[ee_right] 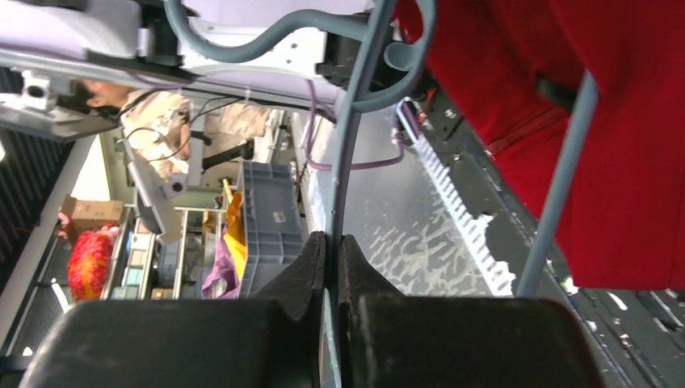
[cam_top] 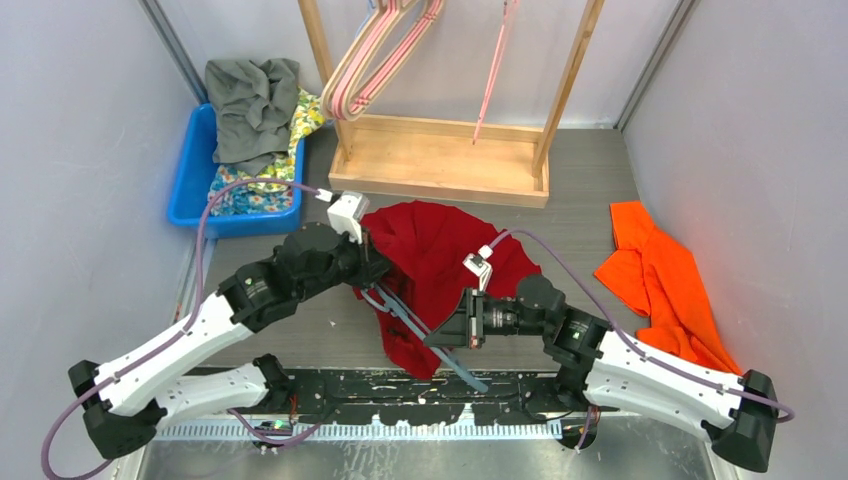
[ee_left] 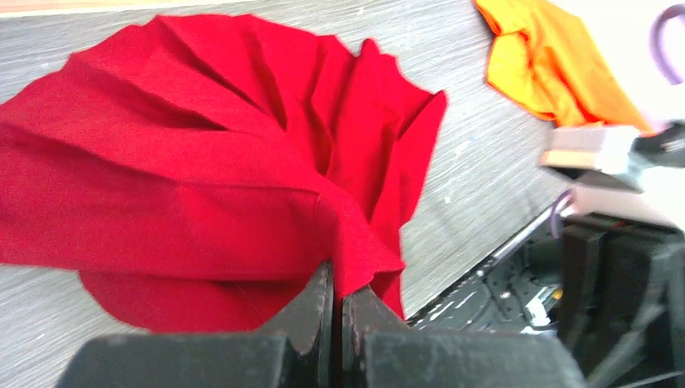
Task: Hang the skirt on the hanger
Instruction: Hang the skirt on the hanger.
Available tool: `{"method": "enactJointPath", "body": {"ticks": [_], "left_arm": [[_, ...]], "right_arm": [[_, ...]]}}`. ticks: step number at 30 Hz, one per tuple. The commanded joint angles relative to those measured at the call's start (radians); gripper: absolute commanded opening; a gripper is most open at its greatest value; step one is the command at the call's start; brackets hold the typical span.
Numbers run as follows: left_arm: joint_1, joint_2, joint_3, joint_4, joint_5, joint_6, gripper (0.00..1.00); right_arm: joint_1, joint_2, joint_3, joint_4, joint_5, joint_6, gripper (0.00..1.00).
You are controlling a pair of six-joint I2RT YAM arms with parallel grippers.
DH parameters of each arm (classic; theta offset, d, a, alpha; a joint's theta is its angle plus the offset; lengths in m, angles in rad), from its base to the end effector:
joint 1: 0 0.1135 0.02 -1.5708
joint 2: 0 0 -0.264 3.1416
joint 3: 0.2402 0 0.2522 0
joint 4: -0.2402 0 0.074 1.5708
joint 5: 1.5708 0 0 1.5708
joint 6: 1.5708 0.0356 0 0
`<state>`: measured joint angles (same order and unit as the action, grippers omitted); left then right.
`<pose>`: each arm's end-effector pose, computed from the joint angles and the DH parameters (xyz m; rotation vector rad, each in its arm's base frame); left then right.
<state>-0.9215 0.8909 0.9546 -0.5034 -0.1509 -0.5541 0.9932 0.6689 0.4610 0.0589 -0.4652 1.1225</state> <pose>0.1212 -0.1509 0.3478 0.2836 2.0759 -0.7764 0.0792 0.1508 0.2696 -0.2928 2.1307 1.8261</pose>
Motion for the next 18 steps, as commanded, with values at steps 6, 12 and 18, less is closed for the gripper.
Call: {"method": "enactJointPath", "body": {"ticks": [6,12,18], "left_arm": [[-0.005,0.119,0.159,-0.014,0.249,-0.117,0.00],[-0.007,0.149,0.182,-0.043,0.315,-0.147,0.00],[-0.021,0.177,0.183,-0.044,0.336,-0.157,0.00]], "right_arm": [[-0.005,0.111,0.075,-0.008,0.086,-0.186,0.01],[-0.005,0.169,0.163,-0.054,0.133,-0.316,0.01],[-0.005,0.225,0.180,-0.027,0.203,-0.460,0.01]]}}
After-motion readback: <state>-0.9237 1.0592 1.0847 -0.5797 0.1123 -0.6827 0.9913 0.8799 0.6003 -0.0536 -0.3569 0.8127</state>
